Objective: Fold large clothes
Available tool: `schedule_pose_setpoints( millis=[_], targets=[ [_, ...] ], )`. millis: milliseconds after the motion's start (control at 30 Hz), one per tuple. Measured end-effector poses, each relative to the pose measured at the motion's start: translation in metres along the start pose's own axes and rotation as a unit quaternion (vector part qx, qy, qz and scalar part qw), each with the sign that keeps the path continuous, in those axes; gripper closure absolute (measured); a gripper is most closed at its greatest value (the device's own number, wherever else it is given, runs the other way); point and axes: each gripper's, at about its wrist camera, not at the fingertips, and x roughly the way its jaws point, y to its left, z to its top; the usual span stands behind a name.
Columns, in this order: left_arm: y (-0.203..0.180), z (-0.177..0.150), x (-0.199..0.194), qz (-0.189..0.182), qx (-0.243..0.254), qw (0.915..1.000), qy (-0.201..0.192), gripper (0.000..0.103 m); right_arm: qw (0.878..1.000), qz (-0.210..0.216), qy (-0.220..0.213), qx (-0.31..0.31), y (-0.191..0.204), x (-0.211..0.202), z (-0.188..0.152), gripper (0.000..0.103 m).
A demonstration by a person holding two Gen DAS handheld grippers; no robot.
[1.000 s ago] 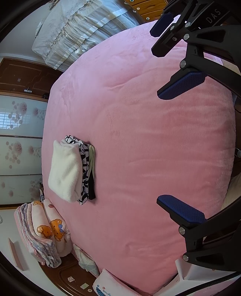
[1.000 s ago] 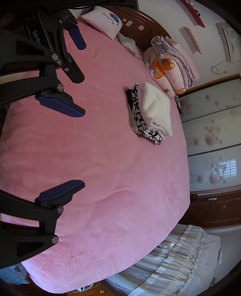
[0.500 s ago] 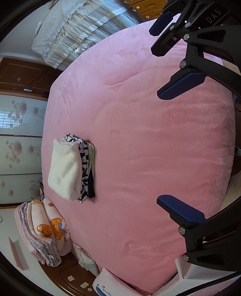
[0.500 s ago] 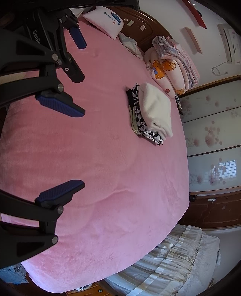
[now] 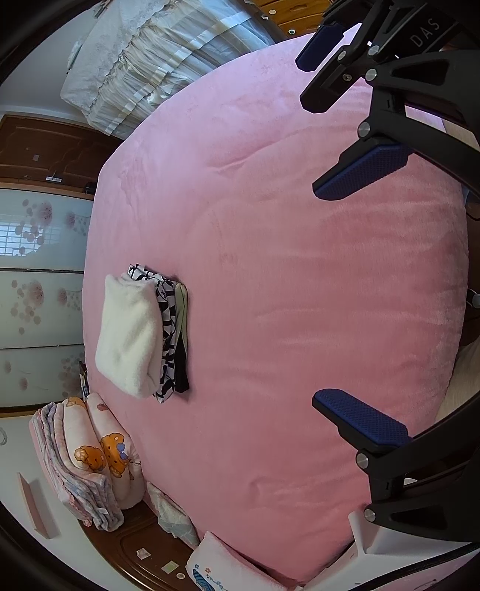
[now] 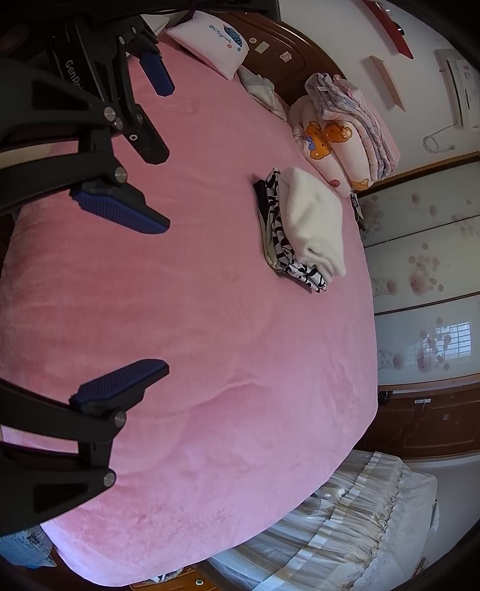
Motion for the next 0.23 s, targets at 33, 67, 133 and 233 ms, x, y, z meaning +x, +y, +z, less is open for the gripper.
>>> schedule_pose_setpoints(
  millis=[33, 67, 133, 233],
  targets=[
    [-0.0001, -0.0001, -0.0001, 0.0, -0.001, 1.0, 0.0, 0.002, 1.0, 0.0, 0.0, 0.0, 0.0007, 0.0, -0.0001, 0.032],
    [-0.0003, -0.0006, 0.0001, 0.0, -0.001, 1.0, 0.001, 0.002, 1.0, 0.0, 0.0, 0.0, 0.0002, 0.0001, 0.0, 0.032],
    [0.0, -0.0007, 0.0013, 0.0, -0.001, 1.0, 0.003, 0.002, 1.0, 0.001, 0.0, 0.0, 0.0009, 0.0001, -0.0002, 0.032],
    [0.0006, -0.0018, 0.0021, 0.001, -0.002, 1.0, 0.005, 0.002, 1.0, 0.001, 0.002, -0.001, 0.0017, 0.0015, -0.0011, 0.032]
  ],
)
